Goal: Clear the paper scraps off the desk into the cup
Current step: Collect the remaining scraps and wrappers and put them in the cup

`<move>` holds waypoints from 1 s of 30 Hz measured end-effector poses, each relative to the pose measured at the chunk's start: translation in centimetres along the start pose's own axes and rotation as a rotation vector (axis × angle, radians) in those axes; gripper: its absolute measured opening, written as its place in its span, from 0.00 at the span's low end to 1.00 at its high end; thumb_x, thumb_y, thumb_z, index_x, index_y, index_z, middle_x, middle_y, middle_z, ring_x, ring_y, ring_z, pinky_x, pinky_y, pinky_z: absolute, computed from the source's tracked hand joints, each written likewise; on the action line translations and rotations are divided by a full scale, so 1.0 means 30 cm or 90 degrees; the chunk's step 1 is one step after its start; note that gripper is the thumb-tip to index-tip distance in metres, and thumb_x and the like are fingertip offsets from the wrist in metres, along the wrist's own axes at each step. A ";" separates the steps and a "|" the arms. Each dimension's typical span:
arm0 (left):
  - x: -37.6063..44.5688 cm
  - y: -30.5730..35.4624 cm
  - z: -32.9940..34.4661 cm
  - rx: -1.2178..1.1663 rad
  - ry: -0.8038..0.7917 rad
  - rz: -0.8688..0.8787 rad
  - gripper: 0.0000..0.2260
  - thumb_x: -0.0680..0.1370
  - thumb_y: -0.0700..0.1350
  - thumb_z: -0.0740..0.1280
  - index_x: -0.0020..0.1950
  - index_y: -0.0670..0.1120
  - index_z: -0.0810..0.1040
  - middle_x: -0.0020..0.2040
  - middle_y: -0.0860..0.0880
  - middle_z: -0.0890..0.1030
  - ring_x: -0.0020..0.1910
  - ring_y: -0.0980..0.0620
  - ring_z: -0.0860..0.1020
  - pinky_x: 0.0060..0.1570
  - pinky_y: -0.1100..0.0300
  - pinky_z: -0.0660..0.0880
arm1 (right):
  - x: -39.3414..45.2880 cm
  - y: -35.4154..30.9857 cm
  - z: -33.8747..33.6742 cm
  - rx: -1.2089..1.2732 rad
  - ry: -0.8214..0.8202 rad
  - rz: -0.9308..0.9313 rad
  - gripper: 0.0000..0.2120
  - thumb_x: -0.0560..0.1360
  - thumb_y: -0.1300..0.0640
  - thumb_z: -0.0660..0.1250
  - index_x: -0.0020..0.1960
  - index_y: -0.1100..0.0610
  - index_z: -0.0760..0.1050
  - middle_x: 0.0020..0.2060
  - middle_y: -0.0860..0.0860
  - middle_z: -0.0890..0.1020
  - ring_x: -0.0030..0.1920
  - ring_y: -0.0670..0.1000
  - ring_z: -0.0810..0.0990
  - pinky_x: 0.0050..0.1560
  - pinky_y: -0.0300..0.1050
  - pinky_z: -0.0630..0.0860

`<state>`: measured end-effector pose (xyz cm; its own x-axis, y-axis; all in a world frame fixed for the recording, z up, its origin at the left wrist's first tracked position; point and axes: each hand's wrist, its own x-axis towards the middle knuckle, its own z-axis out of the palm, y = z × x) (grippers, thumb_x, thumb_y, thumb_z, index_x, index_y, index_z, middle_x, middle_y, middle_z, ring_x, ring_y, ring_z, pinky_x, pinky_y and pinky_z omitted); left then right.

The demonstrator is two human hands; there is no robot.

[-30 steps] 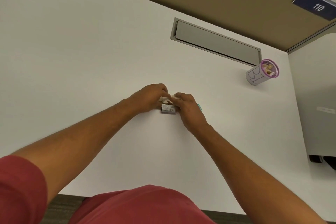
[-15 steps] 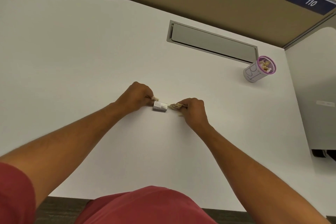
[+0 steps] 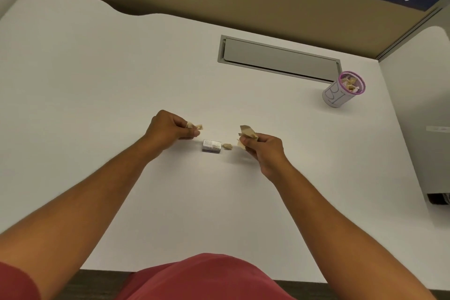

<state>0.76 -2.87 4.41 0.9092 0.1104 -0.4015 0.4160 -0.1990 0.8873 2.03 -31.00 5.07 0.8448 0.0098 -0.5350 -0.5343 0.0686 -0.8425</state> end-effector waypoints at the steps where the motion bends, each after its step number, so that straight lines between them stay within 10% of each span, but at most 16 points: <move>1: -0.002 0.025 0.015 -0.016 -0.003 0.000 0.09 0.68 0.40 0.83 0.44 0.38 0.88 0.47 0.45 0.90 0.52 0.53 0.88 0.58 0.61 0.80 | -0.001 -0.013 -0.014 0.037 -0.004 0.011 0.05 0.73 0.68 0.76 0.48 0.60 0.86 0.53 0.54 0.88 0.55 0.50 0.87 0.52 0.39 0.83; 7: 0.008 0.204 0.167 -0.112 -0.045 0.046 0.11 0.70 0.36 0.81 0.45 0.30 0.86 0.47 0.33 0.87 0.46 0.46 0.89 0.48 0.63 0.84 | -0.001 -0.119 -0.146 0.166 -0.030 0.026 0.09 0.74 0.68 0.74 0.54 0.63 0.83 0.52 0.54 0.88 0.51 0.48 0.88 0.52 0.38 0.84; 13: 0.045 0.401 0.403 -0.146 -0.107 0.064 0.06 0.70 0.35 0.80 0.35 0.41 0.87 0.37 0.46 0.87 0.45 0.50 0.88 0.50 0.63 0.83 | 0.020 -0.252 -0.351 0.238 -0.013 0.029 0.07 0.75 0.69 0.73 0.53 0.63 0.83 0.50 0.55 0.89 0.49 0.49 0.88 0.56 0.42 0.84; 21: 0.139 0.611 0.750 -0.207 -0.138 0.071 0.08 0.71 0.35 0.80 0.47 0.34 0.87 0.42 0.45 0.89 0.47 0.50 0.88 0.50 0.63 0.83 | 0.150 -0.482 -0.700 0.245 0.027 -0.041 0.10 0.76 0.71 0.71 0.57 0.66 0.80 0.45 0.54 0.88 0.45 0.48 0.86 0.47 0.38 0.84; 27: 0.235 0.729 0.972 -0.209 -0.098 0.043 0.14 0.71 0.34 0.80 0.53 0.32 0.85 0.53 0.38 0.87 0.47 0.49 0.89 0.51 0.62 0.84 | 0.366 -0.651 -0.895 -0.149 0.205 -0.168 0.17 0.70 0.65 0.79 0.57 0.65 0.84 0.54 0.59 0.86 0.54 0.57 0.85 0.55 0.49 0.84; 30: 0.278 0.778 1.048 -0.192 -0.078 0.033 0.10 0.71 0.34 0.80 0.51 0.35 0.87 0.54 0.39 0.87 0.47 0.48 0.89 0.50 0.62 0.84 | 0.481 -0.694 -0.915 -0.481 0.256 -0.282 0.09 0.74 0.59 0.76 0.53 0.61 0.87 0.48 0.57 0.87 0.46 0.52 0.84 0.44 0.43 0.80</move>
<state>18.62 -37.22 14.64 0.9318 -0.0140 -0.3628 0.3623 0.0978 0.9269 24.57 -59.66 13.16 0.9762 -0.2159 -0.0223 -0.1662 -0.6776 -0.7164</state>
